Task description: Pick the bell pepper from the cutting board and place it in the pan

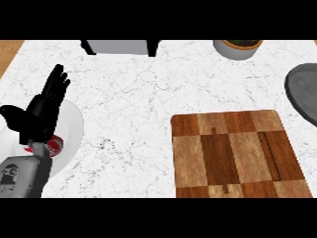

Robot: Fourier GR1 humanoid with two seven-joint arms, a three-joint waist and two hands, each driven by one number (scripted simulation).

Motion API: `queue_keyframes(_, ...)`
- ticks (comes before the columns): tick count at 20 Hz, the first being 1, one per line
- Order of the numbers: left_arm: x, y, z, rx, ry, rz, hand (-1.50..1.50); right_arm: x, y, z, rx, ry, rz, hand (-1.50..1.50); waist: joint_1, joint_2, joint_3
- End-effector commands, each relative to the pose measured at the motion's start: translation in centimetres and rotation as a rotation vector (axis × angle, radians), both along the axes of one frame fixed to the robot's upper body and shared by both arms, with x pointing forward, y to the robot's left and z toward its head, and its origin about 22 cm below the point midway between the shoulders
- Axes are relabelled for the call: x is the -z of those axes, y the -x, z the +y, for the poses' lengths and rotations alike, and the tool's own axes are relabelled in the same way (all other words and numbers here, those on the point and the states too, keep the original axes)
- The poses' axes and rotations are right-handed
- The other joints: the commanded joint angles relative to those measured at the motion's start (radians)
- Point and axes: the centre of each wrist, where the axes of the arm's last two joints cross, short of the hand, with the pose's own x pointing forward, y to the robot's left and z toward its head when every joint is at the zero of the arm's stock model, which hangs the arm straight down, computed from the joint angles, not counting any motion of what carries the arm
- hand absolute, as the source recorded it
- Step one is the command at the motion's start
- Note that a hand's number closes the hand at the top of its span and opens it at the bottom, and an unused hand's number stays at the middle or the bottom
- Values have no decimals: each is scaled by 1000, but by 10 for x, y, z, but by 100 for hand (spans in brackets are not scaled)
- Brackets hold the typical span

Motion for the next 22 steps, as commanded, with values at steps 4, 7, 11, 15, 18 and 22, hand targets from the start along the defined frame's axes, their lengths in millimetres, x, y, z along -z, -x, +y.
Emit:
queue_keyframes(4,-25,-17,-6,8,18,-23,0,34,33,-36,48,-19,12,150,16,13,6)
queue_keyframes(7,-3,-2,-2,21,4,-22,0,41,28,-29,38,-164,-35,150,29,10,6)
queue_keyframes(11,-19,-10,-3,20,1,-33,0,46,31,-32,-80,-437,21,-150,18,7,8)
queue_keyframes(15,-5,-4,-5,25,5,-25,0,61,35,-27,-105,-457,-17,-150,37,19,8)
queue_keyframes(18,0,-2,-6,15,23,-20,0,54,48,-44,-142,-417,-77,-150,19,12,6)
queue_keyframes(22,-1,-6,-2,7,-2,-11,0,47,42,-43,-152,-385,-280,-150,6,8,5)
